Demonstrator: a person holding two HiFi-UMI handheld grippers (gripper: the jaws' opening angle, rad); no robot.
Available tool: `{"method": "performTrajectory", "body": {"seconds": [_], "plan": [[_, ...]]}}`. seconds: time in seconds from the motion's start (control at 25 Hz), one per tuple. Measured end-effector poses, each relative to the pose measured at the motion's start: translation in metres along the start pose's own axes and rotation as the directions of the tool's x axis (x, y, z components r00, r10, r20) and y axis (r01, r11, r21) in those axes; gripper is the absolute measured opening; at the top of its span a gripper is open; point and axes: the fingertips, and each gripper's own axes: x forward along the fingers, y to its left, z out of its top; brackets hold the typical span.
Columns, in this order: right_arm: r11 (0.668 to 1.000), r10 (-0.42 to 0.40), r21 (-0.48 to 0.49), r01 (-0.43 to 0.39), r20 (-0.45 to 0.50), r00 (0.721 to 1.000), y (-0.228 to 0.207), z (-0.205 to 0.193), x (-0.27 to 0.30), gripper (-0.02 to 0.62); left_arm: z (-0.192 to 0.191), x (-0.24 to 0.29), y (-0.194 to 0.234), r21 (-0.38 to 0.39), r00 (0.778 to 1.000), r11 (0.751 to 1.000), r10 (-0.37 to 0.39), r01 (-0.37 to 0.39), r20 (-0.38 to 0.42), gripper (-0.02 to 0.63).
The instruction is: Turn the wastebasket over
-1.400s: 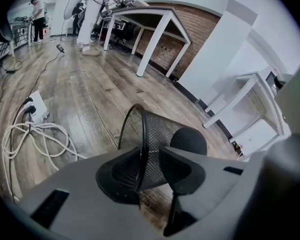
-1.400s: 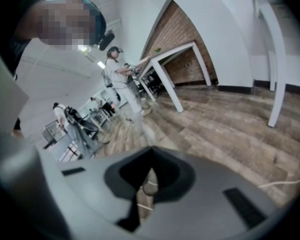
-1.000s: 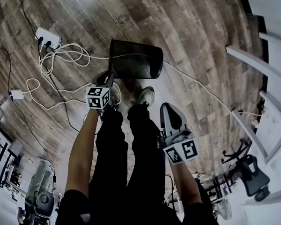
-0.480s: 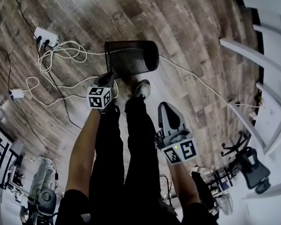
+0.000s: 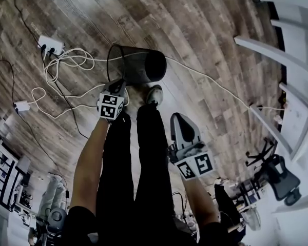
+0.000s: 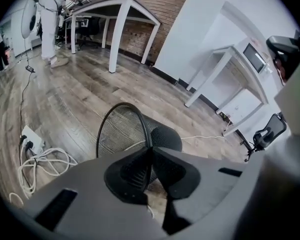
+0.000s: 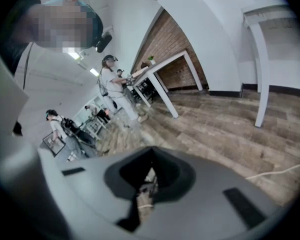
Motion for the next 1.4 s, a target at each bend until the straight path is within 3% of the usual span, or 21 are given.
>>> {"method": "performTrajectory", "body": {"seconds": [0.48, 0.8, 1.0, 1.2, 1.4], "plan": [[0.999, -0.042, 0.035, 0.042, 0.004, 0.999, 0.003, 0.003, -0.024, 0.032, 0.001, -0.029, -0.001, 0.151, 0.994, 0.987, 0.065, -0.051, -0.091, 0.055], [0.993, -0.105, 0.062, 0.104, 0.001, 0.995, -0.008, -0.003, -0.049, 0.032, -0.015, -0.050, 0.018, 0.217, 0.974, 0.970, 0.150, -0.112, -0.167, 0.055], [0.984, -0.147, 0.100, 0.147, -0.007, 0.989, -0.016, -0.017, -0.058, 0.032, -0.009, -0.056, 0.016, 0.274, 0.975, 0.957, 0.143, -0.092, -0.172, 0.055], [0.978, -0.164, 0.132, 0.162, 0.008, 0.986, -0.017, -0.027, -0.064, 0.032, 0.003, -0.047, 0.002, 0.367, 0.977, 0.928, 0.128, -0.057, -0.172, 0.055], [0.970, -0.184, 0.163, 0.180, 0.010, 0.983, -0.021, -0.037, -0.067, 0.032, 0.015, -0.033, -0.022, 0.509, 0.977, 0.860, 0.134, -0.033, -0.163, 0.055]]}}
